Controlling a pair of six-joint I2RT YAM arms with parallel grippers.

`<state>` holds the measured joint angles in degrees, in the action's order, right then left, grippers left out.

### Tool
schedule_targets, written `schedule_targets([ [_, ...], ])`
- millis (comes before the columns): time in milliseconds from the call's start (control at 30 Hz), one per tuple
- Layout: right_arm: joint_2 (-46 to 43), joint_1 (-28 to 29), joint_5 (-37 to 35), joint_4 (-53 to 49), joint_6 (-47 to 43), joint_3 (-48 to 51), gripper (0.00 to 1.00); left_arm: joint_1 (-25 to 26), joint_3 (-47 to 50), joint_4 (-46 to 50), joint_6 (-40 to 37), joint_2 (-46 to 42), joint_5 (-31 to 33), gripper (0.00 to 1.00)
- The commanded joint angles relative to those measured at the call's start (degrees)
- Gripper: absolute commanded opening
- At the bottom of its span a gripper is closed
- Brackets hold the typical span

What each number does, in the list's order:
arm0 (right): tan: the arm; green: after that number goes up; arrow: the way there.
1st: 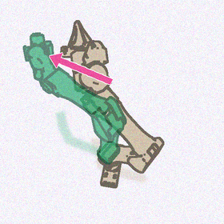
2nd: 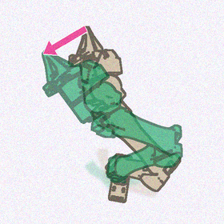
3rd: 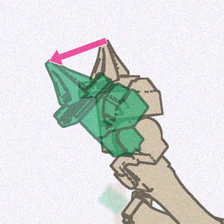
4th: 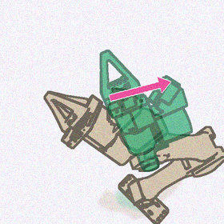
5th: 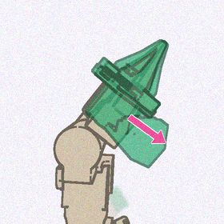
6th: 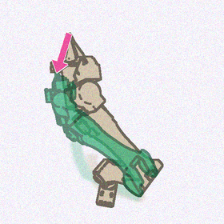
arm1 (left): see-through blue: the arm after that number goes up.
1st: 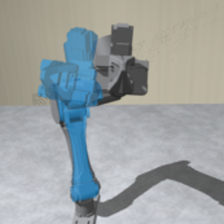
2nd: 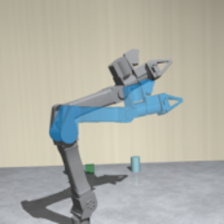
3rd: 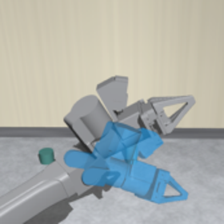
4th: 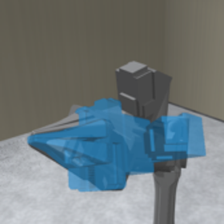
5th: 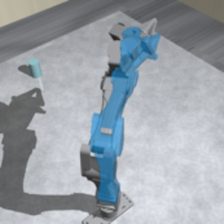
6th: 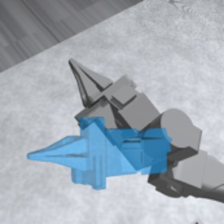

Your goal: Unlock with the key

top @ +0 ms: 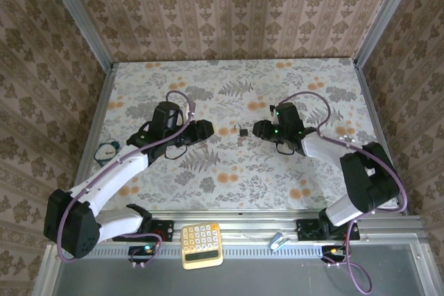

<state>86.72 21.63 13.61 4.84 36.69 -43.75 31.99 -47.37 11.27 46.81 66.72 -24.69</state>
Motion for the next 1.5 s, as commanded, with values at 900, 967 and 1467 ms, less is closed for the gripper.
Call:
schedule_targets([
  [900, -21.45, -0.18, -53.81, -0.19, -22.54, 6.44, 1.0, -11.02, 1.63, 9.8, -28.52, -6.28, 56.52, 1.0],
  [967, -21.63, -0.21, -58.06, 10.44, -27.96, 10.95, 1.0, -11.53, 7.94, -1.38, -34.63, -8.18, 60.07, 1.0],
  [1467, -7.35, -8.43, -56.68, 40.46, -34.15, 20.96, 1.0, -23.06, 27.04, -58.2, -47.51, 11.98, 57.94, 1.0],
])
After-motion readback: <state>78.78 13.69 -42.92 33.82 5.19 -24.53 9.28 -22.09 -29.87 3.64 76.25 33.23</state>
